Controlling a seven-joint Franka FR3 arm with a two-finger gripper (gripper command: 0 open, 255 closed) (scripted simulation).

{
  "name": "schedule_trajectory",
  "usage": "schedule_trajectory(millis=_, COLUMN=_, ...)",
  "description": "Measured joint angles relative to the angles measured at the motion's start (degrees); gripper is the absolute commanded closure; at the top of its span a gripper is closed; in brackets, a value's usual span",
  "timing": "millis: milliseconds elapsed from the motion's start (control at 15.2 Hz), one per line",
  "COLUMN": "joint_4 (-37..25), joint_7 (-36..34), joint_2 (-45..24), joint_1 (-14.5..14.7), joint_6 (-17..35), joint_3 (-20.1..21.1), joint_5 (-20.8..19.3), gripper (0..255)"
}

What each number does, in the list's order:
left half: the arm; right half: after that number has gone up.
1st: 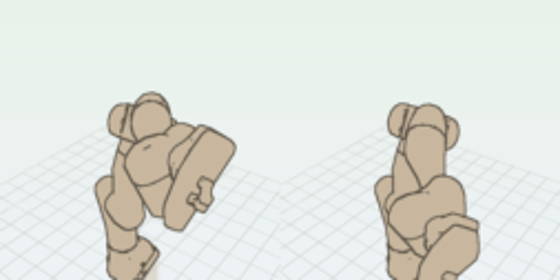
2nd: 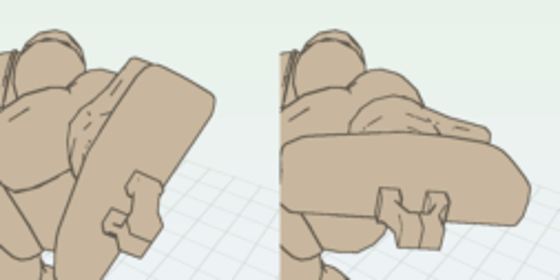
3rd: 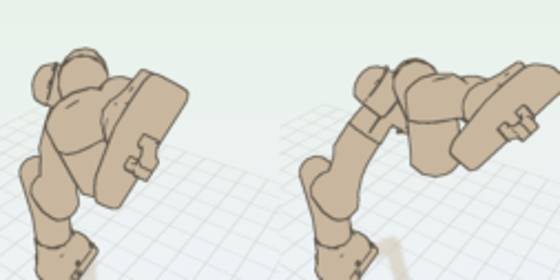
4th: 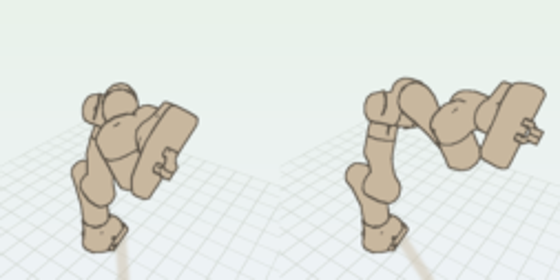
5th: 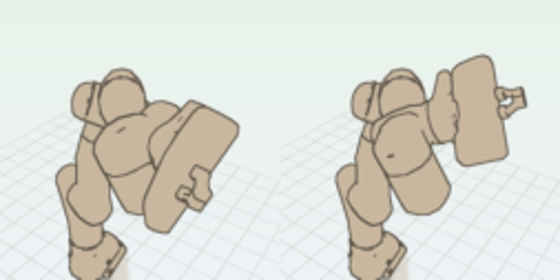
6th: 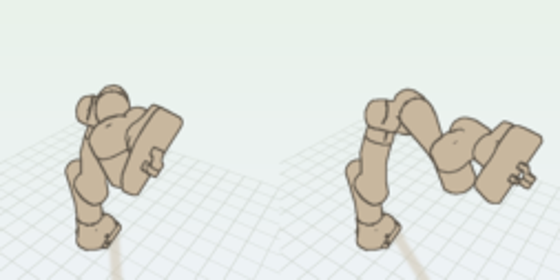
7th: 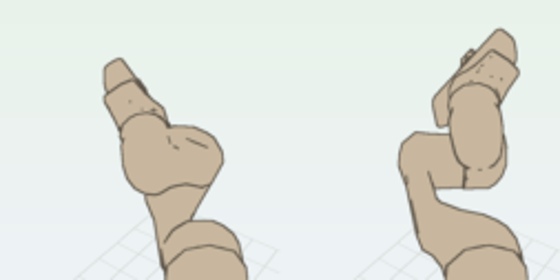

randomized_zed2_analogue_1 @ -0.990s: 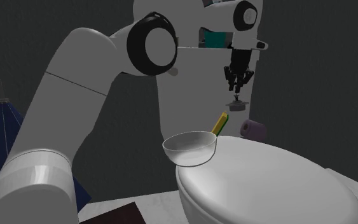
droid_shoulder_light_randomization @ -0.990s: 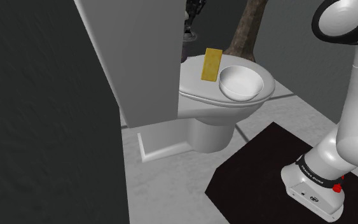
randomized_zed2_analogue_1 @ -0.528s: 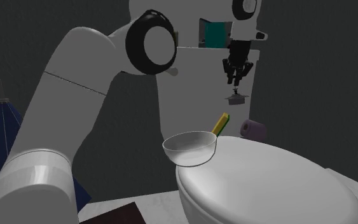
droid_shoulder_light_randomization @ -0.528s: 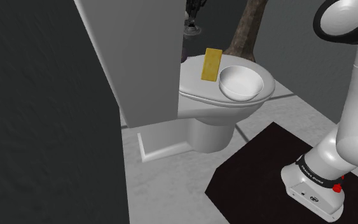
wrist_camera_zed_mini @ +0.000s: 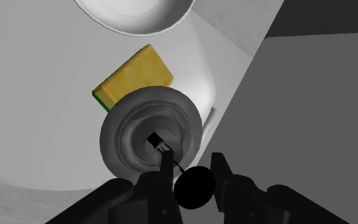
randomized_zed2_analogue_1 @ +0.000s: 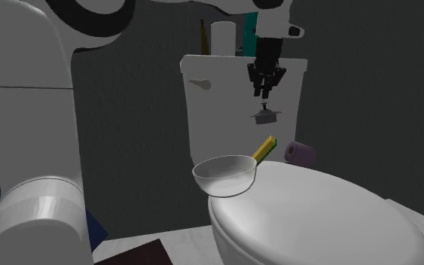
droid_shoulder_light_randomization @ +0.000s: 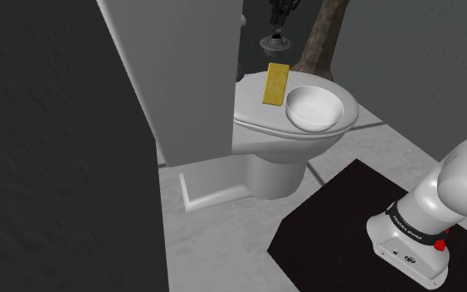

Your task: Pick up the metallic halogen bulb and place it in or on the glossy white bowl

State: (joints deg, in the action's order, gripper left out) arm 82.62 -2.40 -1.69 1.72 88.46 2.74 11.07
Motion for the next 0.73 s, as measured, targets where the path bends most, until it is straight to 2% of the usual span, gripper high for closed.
schedule_trajectory(millis=462, joint_4=16.44, joint_7=1.56, joint_2=16.54, joint_1=-0.72, joint_6=-0.40, joint_3=-0.90, joint_5=0.67, gripper=255)
schedule_trajectory(millis=726, joint_4=23.37, joint_7=2.96, joint_2=24.91, joint_1=-1.29, joint_6=-2.16, joint_3=-2.06, joint_5=0.60, gripper=255)
